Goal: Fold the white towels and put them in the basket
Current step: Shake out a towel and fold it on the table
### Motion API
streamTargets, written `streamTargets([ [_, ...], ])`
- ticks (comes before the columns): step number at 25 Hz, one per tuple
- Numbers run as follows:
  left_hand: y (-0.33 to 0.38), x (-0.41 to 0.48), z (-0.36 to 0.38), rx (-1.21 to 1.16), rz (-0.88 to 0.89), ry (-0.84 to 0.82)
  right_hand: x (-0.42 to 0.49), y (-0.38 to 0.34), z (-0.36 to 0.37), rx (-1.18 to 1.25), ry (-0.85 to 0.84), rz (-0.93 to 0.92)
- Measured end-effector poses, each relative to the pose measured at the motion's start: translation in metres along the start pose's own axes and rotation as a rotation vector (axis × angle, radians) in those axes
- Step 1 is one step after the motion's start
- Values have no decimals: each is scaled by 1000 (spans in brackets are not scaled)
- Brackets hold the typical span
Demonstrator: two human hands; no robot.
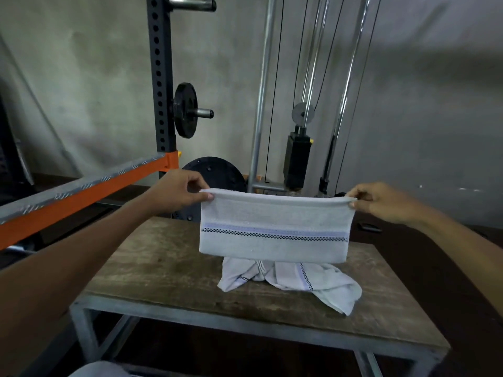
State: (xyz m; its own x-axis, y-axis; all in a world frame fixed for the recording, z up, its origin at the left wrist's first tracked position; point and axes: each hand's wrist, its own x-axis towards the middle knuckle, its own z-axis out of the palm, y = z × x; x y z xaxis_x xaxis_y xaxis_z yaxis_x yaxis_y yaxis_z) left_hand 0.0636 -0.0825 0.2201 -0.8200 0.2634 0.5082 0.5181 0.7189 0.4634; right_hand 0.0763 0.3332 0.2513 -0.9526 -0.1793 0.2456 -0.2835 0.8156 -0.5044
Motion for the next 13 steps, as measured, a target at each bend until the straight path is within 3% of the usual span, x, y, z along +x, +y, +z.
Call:
streamTargets([
  [4,-12,0,10,-315,-100,-29,-7,8,10,93,0,-9],
  [7,-30,-1,23,-390,-142,-118,-1,23,24,72,-55,3],
  [10,-42,-2,43,-260,-148,-237,9,41,42,78,-33,33],
  [13,-58,6,69,3,-94,-196,24,60,70,13,-96,92],
])
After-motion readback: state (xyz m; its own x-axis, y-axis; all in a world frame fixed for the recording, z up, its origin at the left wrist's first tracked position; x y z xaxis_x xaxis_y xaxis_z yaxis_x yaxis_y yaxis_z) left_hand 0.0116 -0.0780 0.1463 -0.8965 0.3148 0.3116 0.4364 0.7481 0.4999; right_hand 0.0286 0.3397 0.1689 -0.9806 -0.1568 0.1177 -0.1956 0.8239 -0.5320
